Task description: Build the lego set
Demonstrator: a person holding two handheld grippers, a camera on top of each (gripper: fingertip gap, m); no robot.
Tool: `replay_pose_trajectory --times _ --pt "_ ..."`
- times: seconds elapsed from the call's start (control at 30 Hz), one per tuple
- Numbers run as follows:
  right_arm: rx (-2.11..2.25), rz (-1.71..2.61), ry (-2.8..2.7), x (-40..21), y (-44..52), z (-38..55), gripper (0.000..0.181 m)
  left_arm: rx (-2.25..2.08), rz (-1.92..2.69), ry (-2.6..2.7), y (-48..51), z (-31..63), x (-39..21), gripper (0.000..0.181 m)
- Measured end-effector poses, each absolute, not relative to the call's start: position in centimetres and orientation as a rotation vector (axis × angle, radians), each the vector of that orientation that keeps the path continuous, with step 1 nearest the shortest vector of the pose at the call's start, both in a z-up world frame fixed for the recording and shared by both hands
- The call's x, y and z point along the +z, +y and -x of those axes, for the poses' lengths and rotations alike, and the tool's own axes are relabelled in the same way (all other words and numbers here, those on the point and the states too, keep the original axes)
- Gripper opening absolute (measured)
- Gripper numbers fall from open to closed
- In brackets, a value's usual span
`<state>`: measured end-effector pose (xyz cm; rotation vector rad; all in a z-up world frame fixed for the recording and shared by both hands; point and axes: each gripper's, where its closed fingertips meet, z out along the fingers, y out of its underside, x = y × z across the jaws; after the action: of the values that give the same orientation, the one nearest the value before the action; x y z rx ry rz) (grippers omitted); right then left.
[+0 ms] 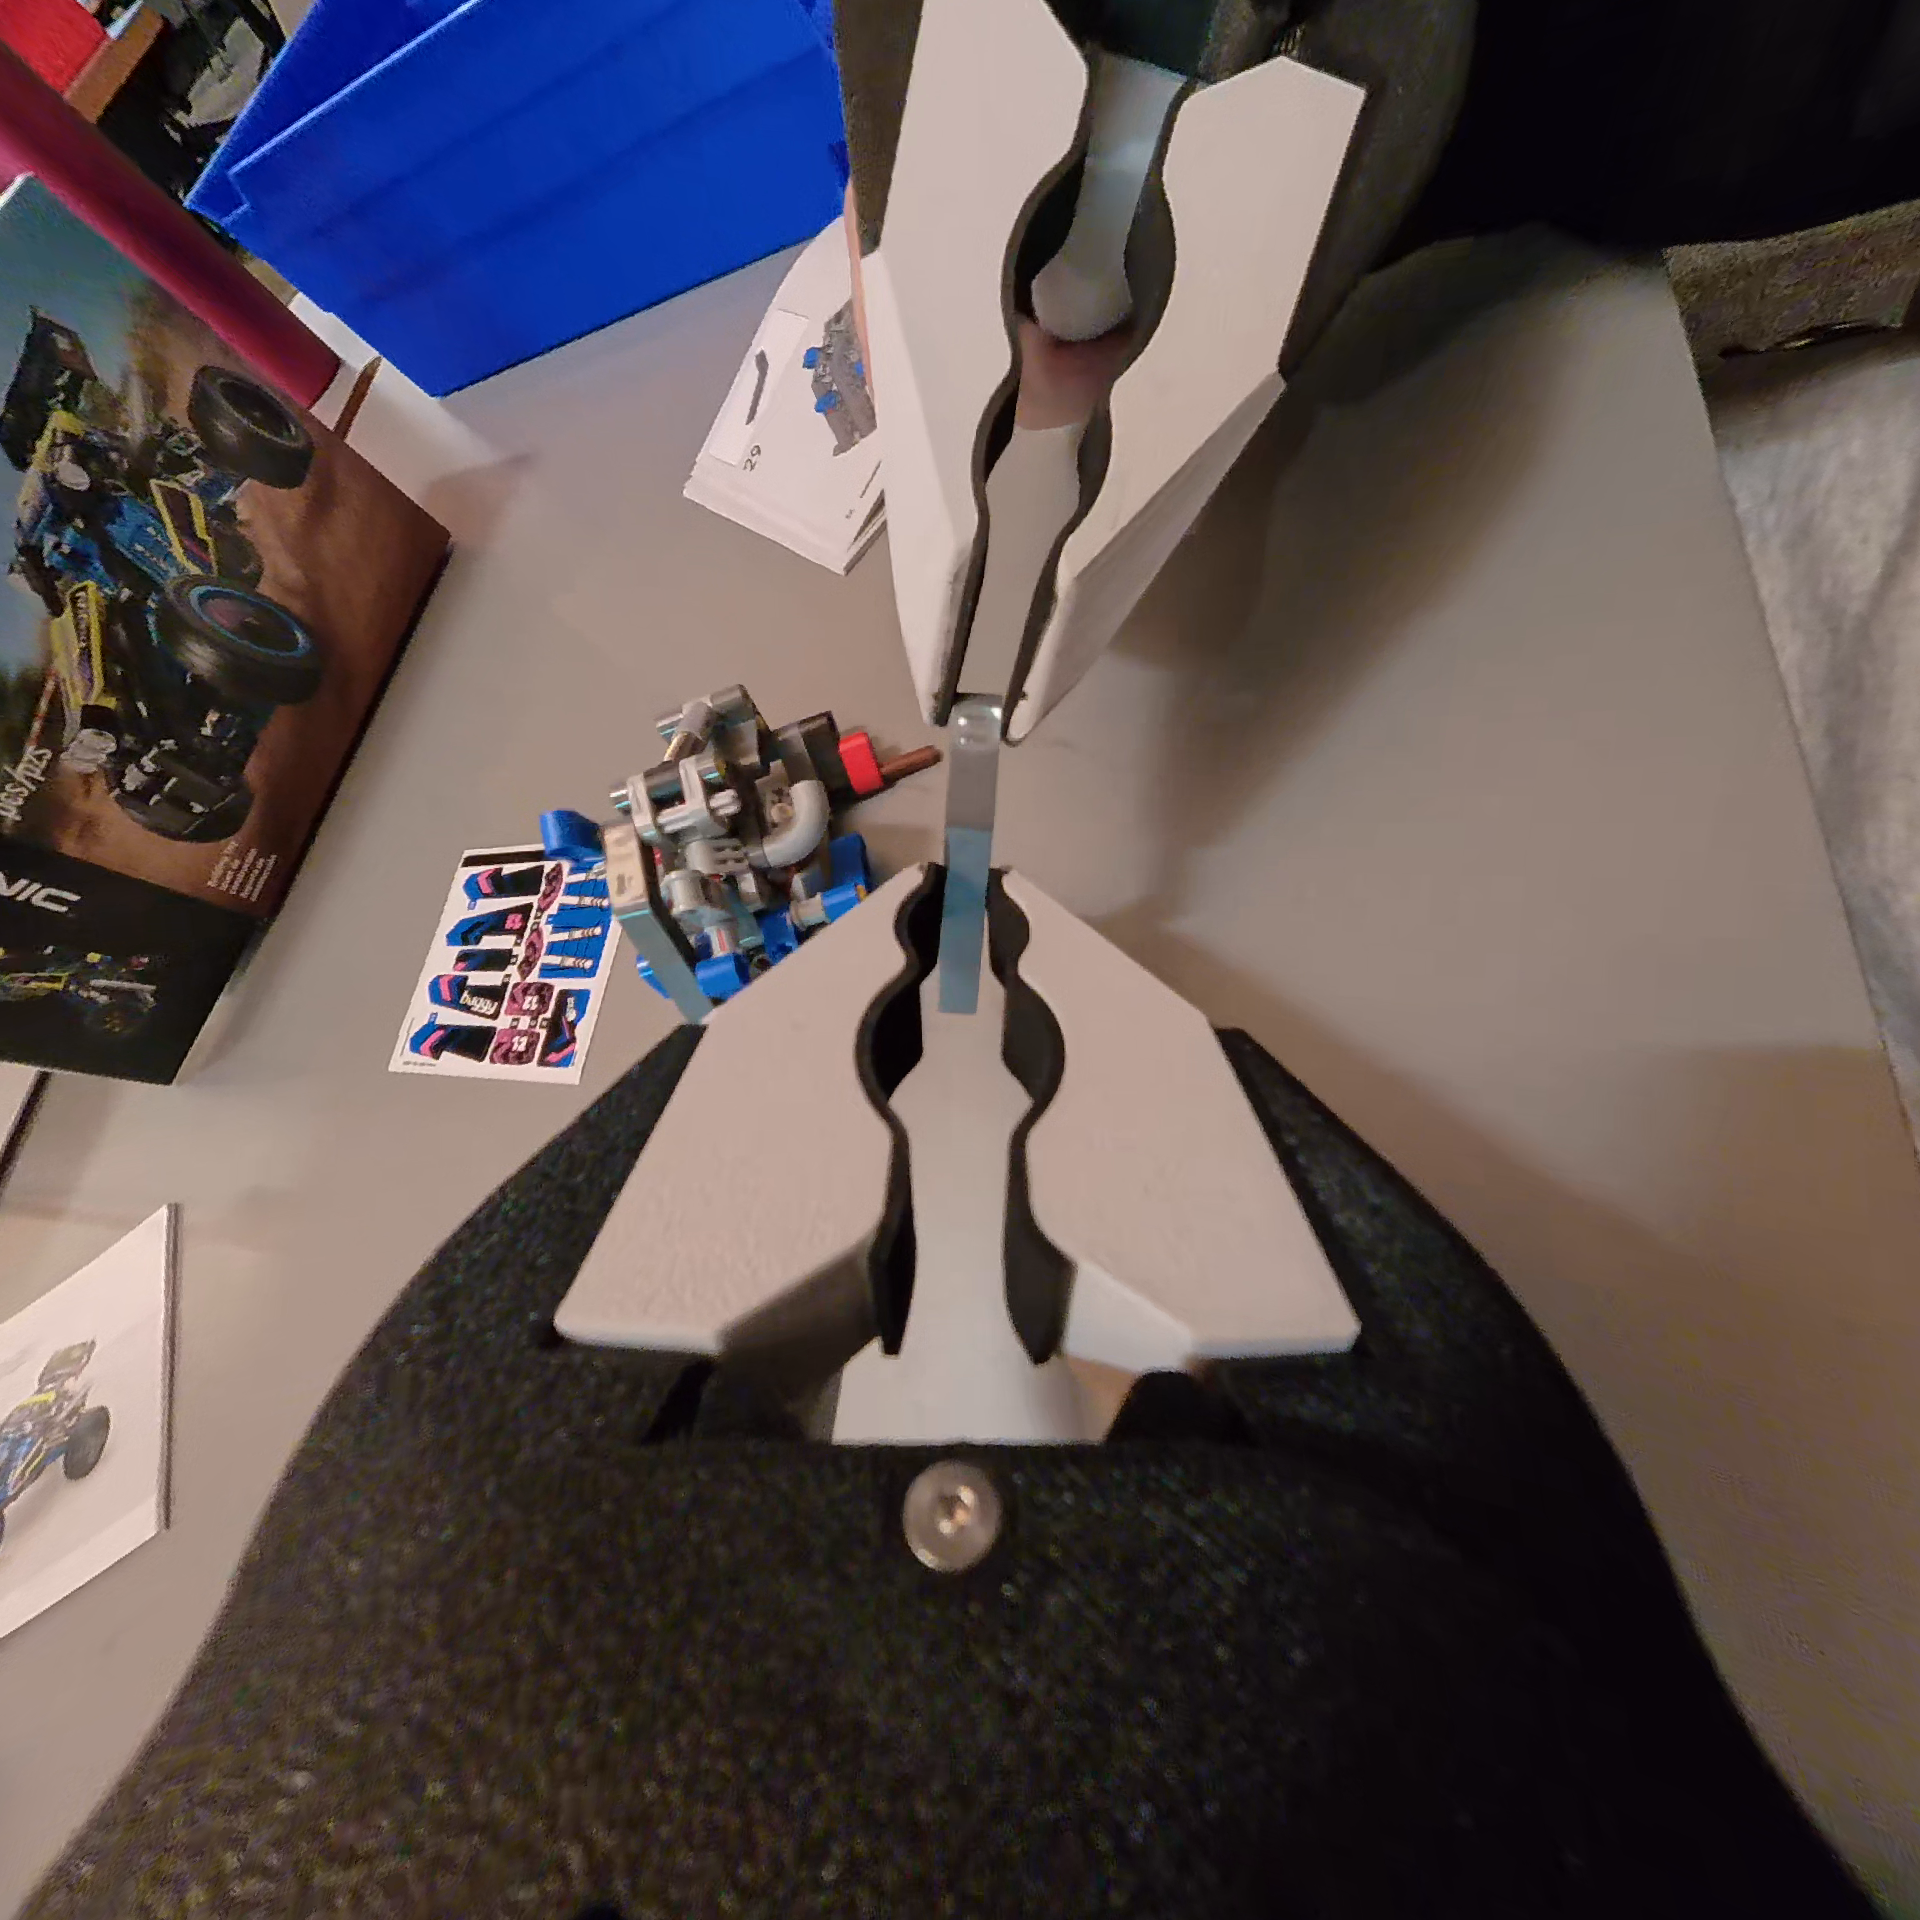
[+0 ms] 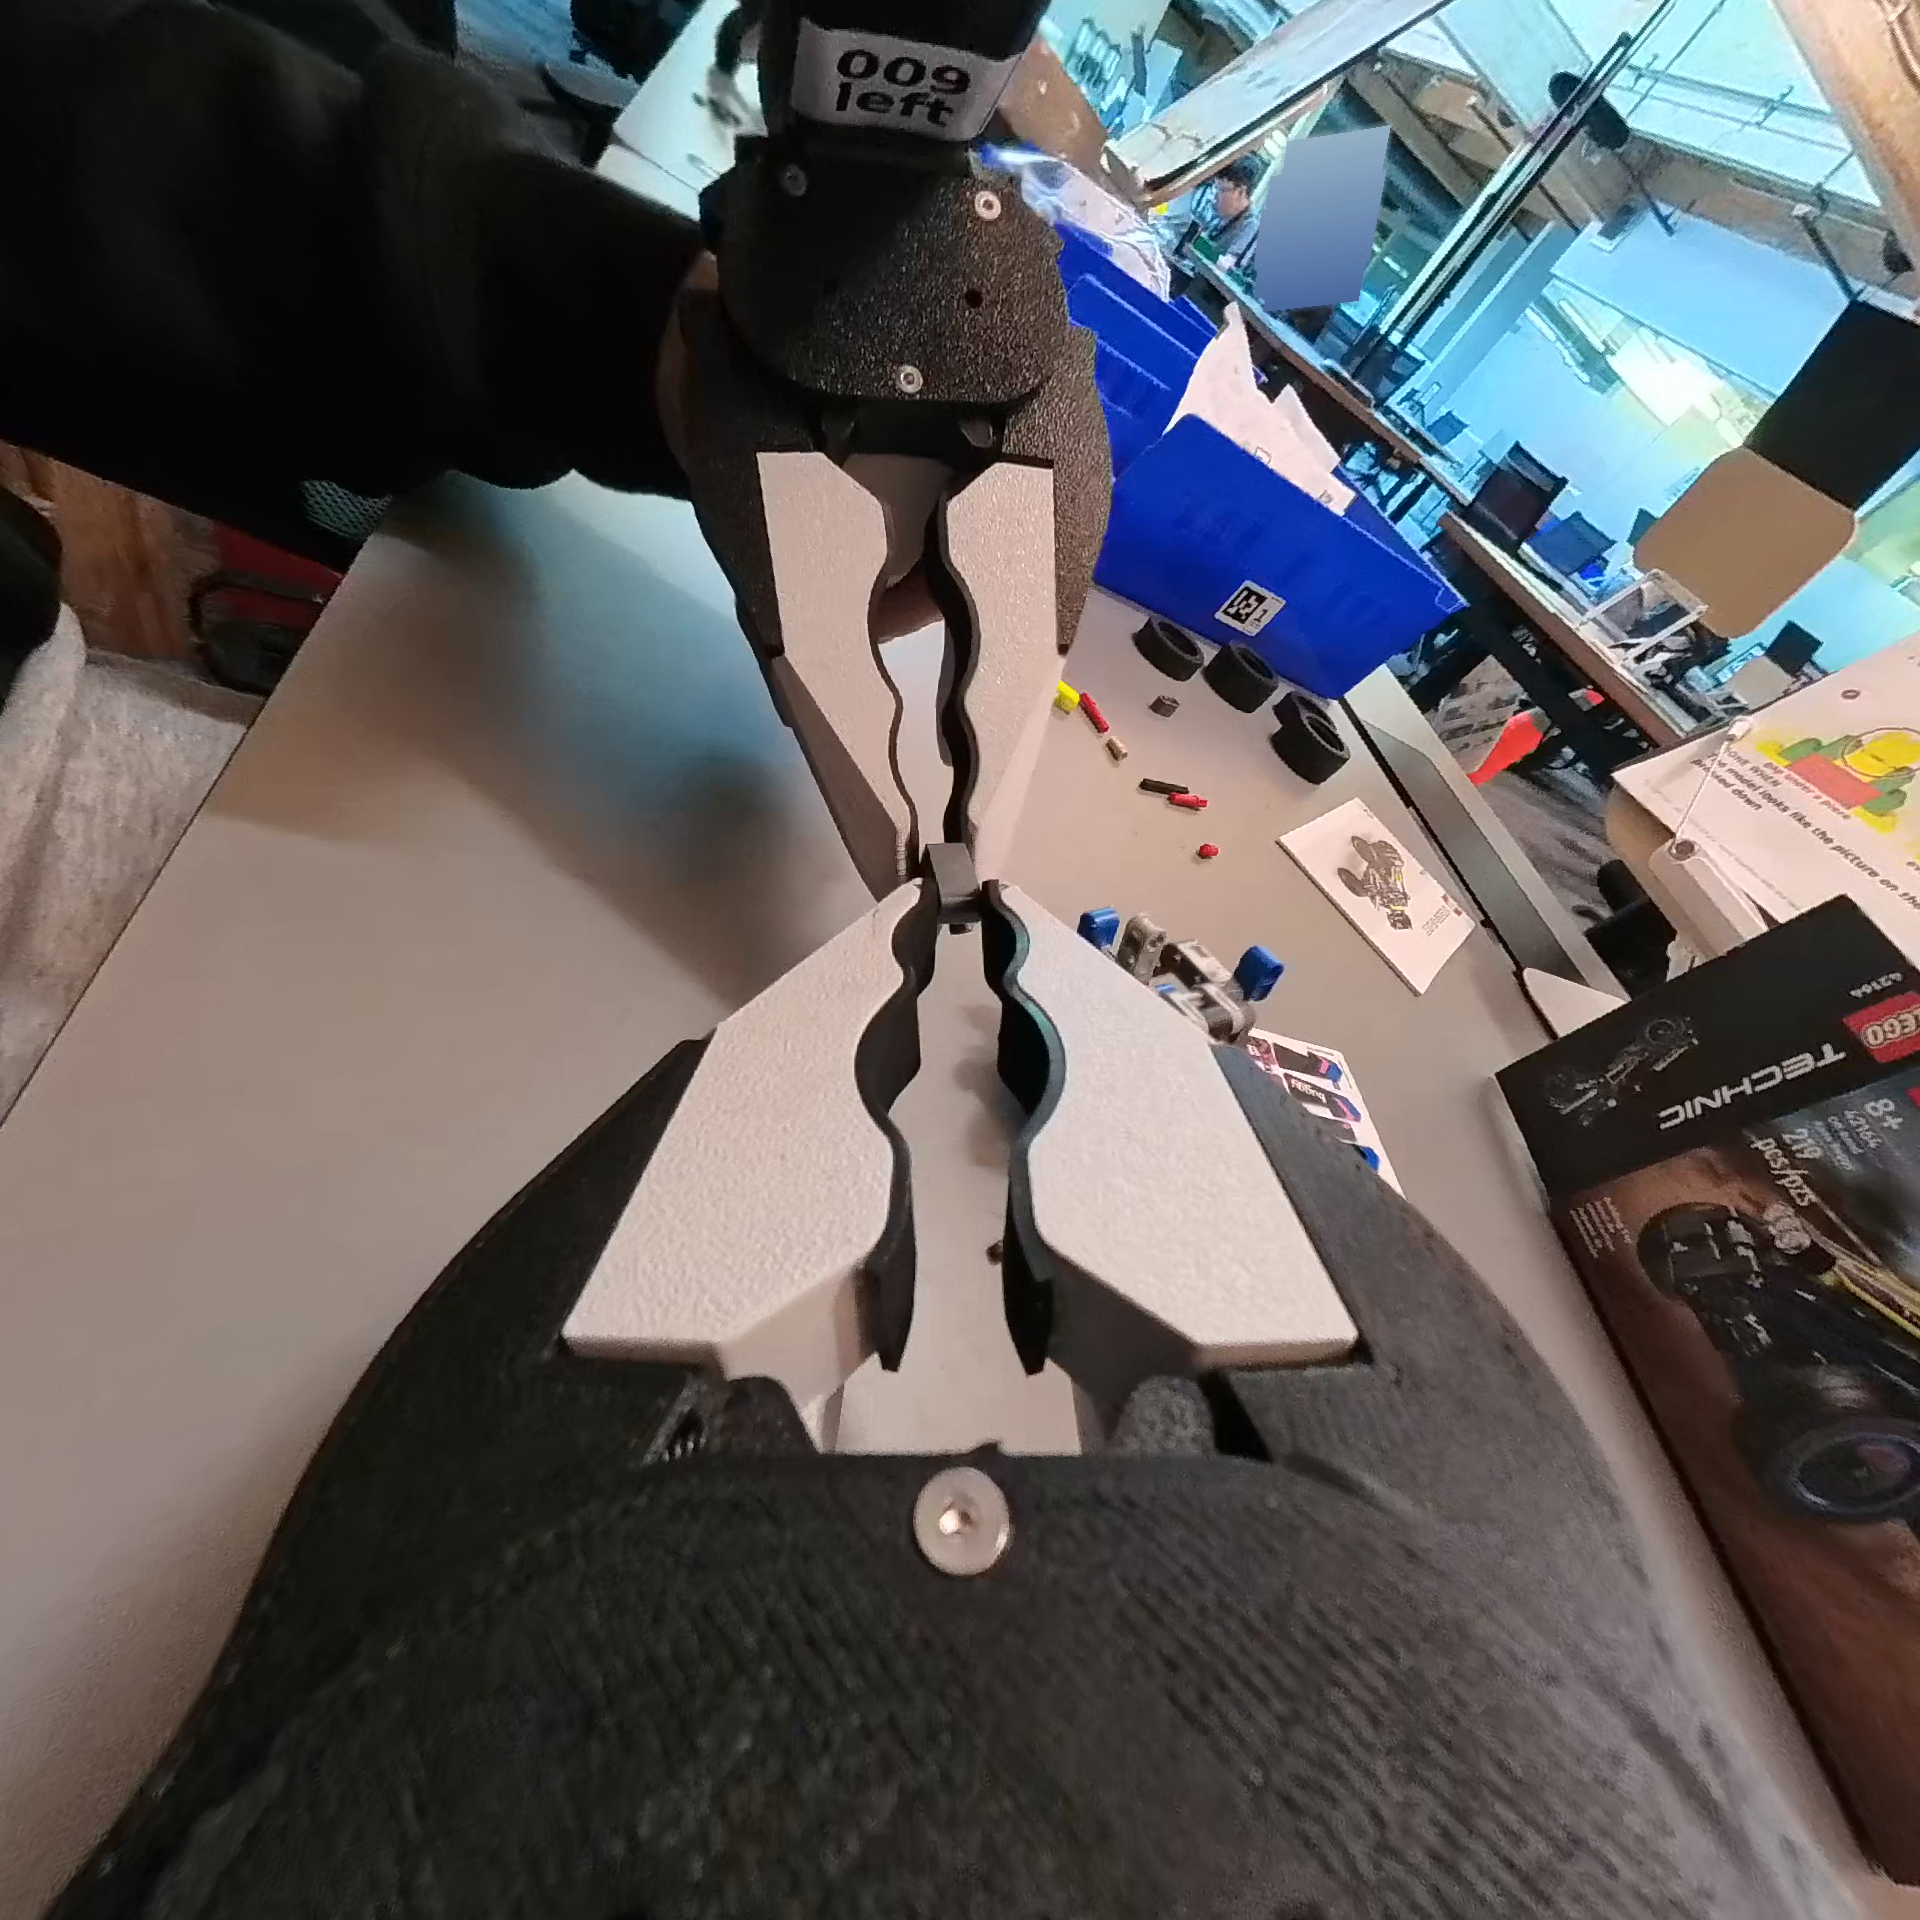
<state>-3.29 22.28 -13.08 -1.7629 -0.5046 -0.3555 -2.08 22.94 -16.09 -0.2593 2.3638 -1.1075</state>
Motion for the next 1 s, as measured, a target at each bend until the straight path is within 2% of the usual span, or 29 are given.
replay_pose_trajectory --times 0.4,0.57,0.7,0.83,1.0 --pt "-0.334 1.867 -0.497 -12.8 22.7 0.6 0.007 -1.274 0.454 2.257 23.7 0.2 -15.7 0.005" --pt "-0.328 1.906 -0.473 -11.6 22.6 -3.2 0.053 -1.32 0.556 2.26 24.4 -0.4 -15.5 0.005" --pt "-0.048 1.947 -0.514 -11.8 23.8 -3.8 0.07 -1.288 0.602 2.271 24.3 -1.0 -16.1 0.005" --pt "0.076 2.039 -0.52 -13.9 24.8 -4.4 0.069 -1.202 0.609 2.284 24.3 -1.4 -16.5 0.005" --pt "0.071 2.021 -0.52 -15.0 24.5 -4.3 0.058 -1.12 0.65 2.322 24.2 -1.6 -17.4 0.005"
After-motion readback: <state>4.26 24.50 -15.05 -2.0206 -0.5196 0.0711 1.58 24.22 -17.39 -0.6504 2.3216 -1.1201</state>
